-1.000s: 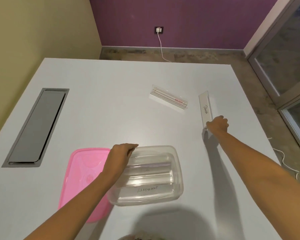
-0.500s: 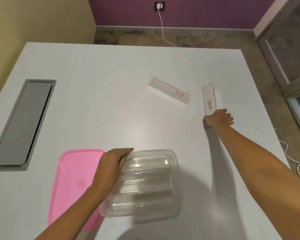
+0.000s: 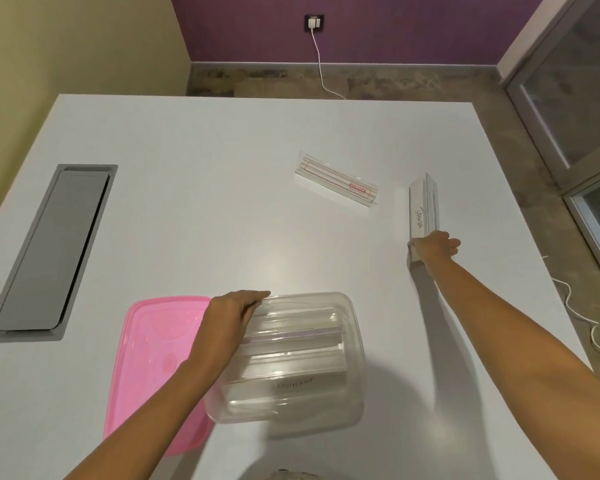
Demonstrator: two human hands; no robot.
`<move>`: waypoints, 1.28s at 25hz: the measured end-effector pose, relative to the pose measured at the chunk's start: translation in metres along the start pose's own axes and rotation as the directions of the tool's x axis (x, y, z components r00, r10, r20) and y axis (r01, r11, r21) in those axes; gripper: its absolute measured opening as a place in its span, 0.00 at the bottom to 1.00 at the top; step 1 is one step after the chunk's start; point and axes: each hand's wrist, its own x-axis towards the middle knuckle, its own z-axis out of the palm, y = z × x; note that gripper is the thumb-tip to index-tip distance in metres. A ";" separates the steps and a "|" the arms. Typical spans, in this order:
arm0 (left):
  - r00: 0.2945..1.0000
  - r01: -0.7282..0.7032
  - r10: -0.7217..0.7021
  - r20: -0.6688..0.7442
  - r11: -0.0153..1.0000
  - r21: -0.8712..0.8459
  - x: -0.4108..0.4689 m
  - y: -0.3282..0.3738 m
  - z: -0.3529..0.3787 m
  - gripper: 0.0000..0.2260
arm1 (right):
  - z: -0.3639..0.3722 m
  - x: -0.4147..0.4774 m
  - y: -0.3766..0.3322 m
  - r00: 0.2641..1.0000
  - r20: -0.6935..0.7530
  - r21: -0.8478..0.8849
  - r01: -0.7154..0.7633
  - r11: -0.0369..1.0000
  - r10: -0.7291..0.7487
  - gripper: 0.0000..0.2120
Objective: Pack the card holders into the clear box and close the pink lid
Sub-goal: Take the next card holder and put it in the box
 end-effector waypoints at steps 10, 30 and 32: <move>0.975 0.178 -0.180 -0.133 0.984 -0.026 -0.043 -0.027 -0.026 0.14 | -0.040 -0.112 0.046 0.945 0.011 0.433 0.290 0.854 -0.326 0.07; 0.911 0.364 -0.407 -0.067 0.869 -0.335 -0.083 -0.022 -0.025 0.16 | 0.020 -0.270 0.091 0.326 0.595 0.030 0.904 0.426 -0.735 0.27; 0.913 0.362 -0.403 -0.063 0.871 -0.331 -0.083 -0.021 -0.025 0.16 | 0.028 -0.268 0.088 0.351 0.623 -0.037 0.906 0.422 -0.699 0.28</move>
